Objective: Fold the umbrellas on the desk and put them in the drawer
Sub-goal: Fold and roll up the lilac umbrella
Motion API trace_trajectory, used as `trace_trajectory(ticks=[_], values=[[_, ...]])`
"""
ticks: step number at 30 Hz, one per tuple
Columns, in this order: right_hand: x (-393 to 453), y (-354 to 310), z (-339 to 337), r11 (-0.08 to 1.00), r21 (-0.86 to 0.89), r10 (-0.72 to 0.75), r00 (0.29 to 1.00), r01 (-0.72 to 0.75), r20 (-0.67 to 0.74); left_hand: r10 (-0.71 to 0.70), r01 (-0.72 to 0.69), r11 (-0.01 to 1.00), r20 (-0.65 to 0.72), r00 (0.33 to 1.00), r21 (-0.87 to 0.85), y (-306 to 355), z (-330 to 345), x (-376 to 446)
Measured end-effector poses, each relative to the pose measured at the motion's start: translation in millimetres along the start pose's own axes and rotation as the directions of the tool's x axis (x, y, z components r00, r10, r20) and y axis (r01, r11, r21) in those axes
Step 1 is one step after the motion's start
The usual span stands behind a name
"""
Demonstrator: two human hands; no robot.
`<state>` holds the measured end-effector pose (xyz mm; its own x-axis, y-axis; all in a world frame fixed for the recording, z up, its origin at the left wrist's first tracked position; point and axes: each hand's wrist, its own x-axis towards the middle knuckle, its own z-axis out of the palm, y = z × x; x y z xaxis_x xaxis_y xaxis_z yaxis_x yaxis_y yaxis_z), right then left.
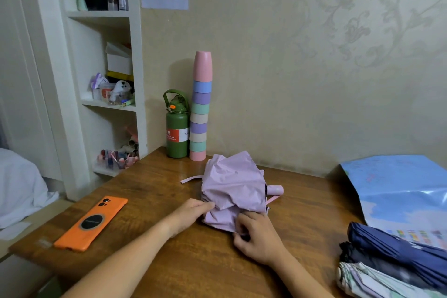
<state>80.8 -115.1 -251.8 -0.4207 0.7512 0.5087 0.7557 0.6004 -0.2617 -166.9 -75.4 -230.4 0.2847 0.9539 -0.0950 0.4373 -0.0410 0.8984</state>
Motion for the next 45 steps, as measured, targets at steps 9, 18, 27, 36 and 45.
trace_trajectory(ticks=[9,18,27,36,45], values=[[-2,1,0,1.000,0.028,0.000,0.999,-0.001,0.053,0.096,-0.091,0.994,-0.088,0.991,0.061,-12,4,2],[-9,-1,-5,0.999,0.040,-0.037,0.998,0.035,0.047,0.077,-0.076,0.997,-0.101,0.992,0.016,-5,4,-7],[-21,7,-1,0.936,-0.351,-0.088,0.988,0.039,-0.126,0.118,-0.092,0.981,-0.148,0.982,0.172,-13,3,-20],[-24,8,-9,0.947,-0.317,-0.081,0.994,0.054,-0.073,-0.026,0.024,1.000,-0.183,0.983,-0.014,3,6,-27],[-26,13,-35,0.948,-0.305,-0.100,0.995,0.093,-0.005,-0.066,0.068,0.996,-0.044,0.997,0.057,22,0,-40]])
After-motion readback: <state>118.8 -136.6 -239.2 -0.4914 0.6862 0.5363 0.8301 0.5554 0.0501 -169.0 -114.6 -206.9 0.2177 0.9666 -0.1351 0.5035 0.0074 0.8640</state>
